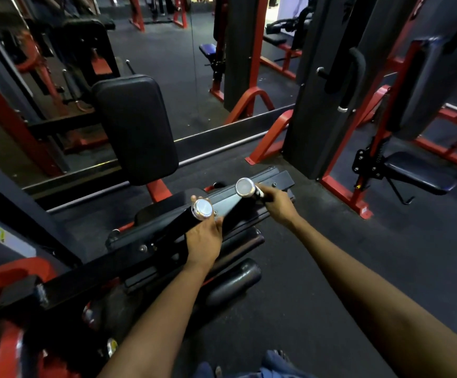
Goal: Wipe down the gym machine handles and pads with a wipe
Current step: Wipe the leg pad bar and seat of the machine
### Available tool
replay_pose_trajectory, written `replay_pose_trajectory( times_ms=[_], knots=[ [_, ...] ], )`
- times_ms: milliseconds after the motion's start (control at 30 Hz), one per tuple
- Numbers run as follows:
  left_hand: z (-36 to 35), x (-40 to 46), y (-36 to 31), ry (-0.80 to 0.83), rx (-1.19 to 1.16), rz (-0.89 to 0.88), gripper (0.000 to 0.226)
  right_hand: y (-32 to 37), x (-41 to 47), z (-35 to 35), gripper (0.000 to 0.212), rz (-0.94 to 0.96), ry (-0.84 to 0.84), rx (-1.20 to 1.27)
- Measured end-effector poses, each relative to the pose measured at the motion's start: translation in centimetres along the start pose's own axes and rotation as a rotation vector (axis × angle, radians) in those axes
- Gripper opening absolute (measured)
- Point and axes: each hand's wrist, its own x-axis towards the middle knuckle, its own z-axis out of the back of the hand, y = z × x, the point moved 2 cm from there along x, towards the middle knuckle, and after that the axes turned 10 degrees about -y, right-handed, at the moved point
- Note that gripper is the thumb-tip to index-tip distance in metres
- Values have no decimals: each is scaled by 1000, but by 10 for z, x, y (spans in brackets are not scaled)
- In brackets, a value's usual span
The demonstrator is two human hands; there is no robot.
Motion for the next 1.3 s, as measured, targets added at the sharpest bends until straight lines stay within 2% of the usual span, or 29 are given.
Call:
replay_pose_trajectory(
  times_ms=[100,167,267,367,467,533,600,633,700,767,867,967,1033,1167,1300],
  knots=[
    [6,-2,-4,34,-78,11,43,-8,-12,-4,51,-135,-150,38],
    [7,-3,-4,-8,-85,-19,37,-6,-14,-6,47,-200,-184,43],
    [7,-3,-2,-22,-74,-50,45,15,0,2,40,-207,-134,38],
    [19,-2,-8,49,-131,-59,29,40,8,13,38,-150,-3,-119],
    [26,-4,-10,-8,-127,-77,40,55,-2,20,42,-69,38,-136],
    [26,-4,-9,-22,-108,-79,32,65,-14,22,46,-25,-46,-94],
    [24,-3,-10,39,-164,-37,26,74,-31,20,48,26,-161,-8],
    [21,-3,-10,90,-185,-6,28,75,-40,21,47,44,-205,39],
    [16,-4,-7,100,-115,35,48,70,-54,24,44,45,-264,80],
    [20,-3,-10,73,-63,89,63,60,-63,34,41,1,-278,19],
    [42,-6,-31,95,-97,138,56,43,-74,56,40,-15,-278,-150],
    [57,-16,-54,134,66,29,64,32,-83,86,39,25,-298,-319],
    [63,-21,-68,207,114,8,59,29,-87,105,32,16,-261,-436],
    [88,-38,-113,284,130,-29,53,23,-106,151,24,1,-220,-556],
    [113,-56,-176,227,49,-65,52,14,-131,205,18,41,-267,-621]
  ],
)
